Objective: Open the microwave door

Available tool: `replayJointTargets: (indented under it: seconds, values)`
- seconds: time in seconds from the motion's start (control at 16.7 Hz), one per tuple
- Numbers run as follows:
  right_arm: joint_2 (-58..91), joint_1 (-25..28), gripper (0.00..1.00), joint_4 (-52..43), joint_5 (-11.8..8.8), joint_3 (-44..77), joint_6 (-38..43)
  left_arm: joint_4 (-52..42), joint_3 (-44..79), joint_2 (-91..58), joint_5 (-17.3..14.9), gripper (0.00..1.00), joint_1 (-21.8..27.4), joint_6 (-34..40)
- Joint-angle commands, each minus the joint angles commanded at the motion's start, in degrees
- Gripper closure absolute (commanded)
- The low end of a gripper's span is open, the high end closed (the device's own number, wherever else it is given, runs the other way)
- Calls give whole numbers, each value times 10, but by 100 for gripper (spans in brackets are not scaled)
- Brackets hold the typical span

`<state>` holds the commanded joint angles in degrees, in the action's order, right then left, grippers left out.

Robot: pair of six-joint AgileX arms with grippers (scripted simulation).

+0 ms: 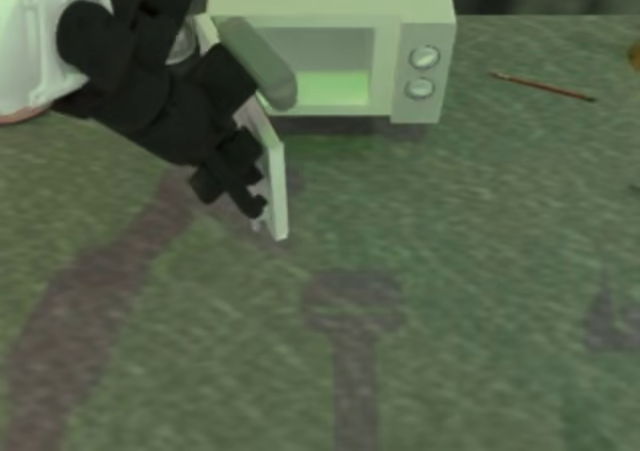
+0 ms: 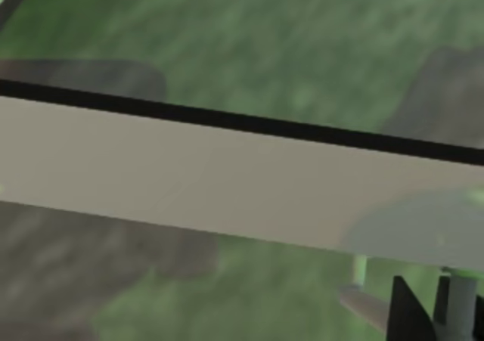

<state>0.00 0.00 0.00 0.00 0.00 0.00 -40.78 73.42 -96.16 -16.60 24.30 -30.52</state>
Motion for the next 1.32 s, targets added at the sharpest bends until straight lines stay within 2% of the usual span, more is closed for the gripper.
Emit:
replayJointTargets:
  seconds: [0.18, 1.32]
  values:
    - [0, 0, 0, 0, 0, 0, 0, -10, -5, 1, -12, 100, -12, -29]
    - [0, 0, 0, 0, 0, 0, 0, -11, -5, 1, -13, 100, -12, -29]
